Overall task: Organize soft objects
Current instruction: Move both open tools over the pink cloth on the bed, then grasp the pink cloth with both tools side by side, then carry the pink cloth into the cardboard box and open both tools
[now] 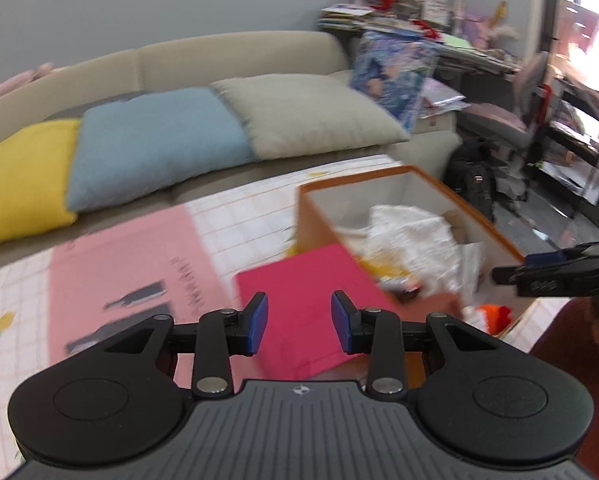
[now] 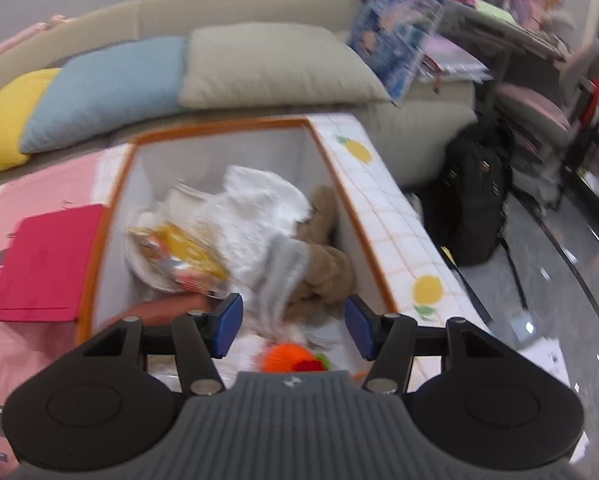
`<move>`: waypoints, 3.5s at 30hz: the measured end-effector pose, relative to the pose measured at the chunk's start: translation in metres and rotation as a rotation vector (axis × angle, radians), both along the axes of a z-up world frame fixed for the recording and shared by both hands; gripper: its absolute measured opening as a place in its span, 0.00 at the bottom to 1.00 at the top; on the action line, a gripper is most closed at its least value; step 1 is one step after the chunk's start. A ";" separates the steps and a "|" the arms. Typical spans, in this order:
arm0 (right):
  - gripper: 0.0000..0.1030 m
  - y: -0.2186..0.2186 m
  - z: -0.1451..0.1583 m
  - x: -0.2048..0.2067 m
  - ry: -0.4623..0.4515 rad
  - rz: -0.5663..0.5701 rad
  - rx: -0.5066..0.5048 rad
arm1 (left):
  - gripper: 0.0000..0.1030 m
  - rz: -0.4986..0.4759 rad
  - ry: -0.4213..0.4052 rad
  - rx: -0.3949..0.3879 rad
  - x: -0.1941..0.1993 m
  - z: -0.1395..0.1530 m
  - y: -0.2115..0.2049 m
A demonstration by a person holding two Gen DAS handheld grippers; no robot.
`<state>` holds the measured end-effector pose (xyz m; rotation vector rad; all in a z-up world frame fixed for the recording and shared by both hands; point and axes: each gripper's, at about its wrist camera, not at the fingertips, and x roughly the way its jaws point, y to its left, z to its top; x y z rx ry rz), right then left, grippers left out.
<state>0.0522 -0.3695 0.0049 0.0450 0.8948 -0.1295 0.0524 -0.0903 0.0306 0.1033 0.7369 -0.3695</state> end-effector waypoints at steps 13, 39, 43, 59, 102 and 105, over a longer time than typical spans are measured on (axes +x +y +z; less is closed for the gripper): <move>0.57 0.135 0.023 -0.002 -0.120 0.357 0.094 | 0.41 0.267 0.076 -0.064 -0.017 -0.016 0.100; 0.36 0.319 -0.074 0.085 0.129 0.574 0.209 | 0.56 0.585 0.223 -0.195 0.035 -0.101 0.210; 0.35 0.328 -0.093 0.105 0.172 0.573 0.213 | 0.56 0.578 0.263 -0.201 0.050 -0.120 0.215; 0.01 0.344 -0.116 0.120 0.176 0.641 0.190 | 0.13 0.503 0.294 -0.106 0.070 -0.143 0.198; 0.00 0.182 0.070 -0.003 -0.237 0.482 0.190 | 0.00 0.127 -0.051 -0.169 -0.002 0.025 0.071; 0.00 0.155 0.073 -0.012 -0.246 0.425 0.173 | 0.00 0.053 -0.058 -0.182 0.003 0.028 0.044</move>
